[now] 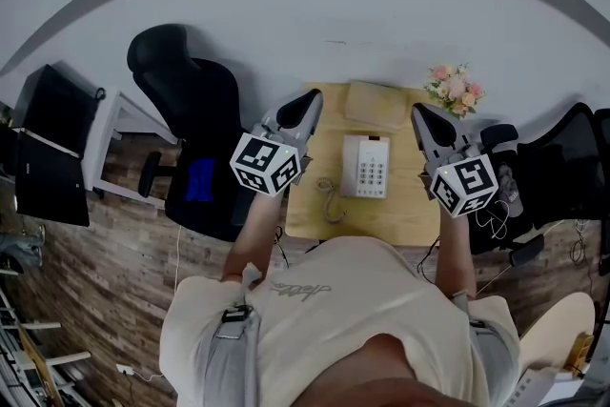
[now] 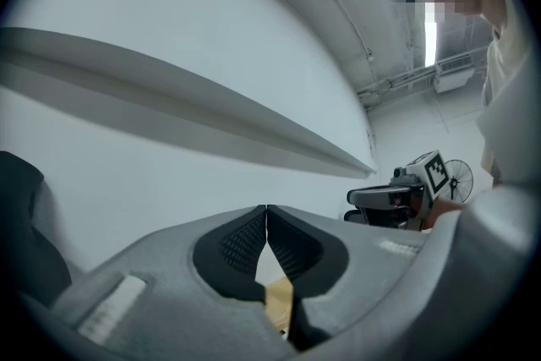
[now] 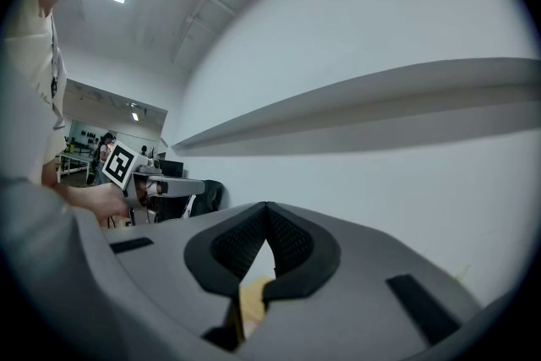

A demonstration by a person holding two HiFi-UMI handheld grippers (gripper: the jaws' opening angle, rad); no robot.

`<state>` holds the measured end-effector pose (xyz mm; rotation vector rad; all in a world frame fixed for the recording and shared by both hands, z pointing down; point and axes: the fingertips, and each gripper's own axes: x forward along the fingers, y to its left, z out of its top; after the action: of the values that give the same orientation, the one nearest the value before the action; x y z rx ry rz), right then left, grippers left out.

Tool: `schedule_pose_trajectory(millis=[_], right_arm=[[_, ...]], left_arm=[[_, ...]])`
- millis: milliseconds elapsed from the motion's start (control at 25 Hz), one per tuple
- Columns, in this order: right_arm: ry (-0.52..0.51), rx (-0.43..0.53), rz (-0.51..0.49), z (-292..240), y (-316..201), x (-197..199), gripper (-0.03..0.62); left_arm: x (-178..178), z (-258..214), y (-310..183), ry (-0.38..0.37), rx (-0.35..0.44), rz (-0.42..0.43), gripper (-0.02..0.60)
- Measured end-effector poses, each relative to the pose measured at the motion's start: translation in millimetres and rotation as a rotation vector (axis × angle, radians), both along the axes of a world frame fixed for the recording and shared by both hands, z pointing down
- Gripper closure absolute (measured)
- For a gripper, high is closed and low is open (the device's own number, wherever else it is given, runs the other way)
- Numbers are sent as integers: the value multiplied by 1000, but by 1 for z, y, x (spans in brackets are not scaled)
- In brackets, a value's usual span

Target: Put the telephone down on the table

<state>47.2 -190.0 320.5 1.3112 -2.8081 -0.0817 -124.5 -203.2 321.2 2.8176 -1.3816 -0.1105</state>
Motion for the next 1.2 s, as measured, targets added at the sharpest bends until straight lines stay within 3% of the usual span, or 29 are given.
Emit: schedule_pose_trajectory(millis=[1200], right_arm=[[-3,-30,-23,16,-12,3,592]], left_arm=[[6,17,-4,-13,-38,-13,563]])
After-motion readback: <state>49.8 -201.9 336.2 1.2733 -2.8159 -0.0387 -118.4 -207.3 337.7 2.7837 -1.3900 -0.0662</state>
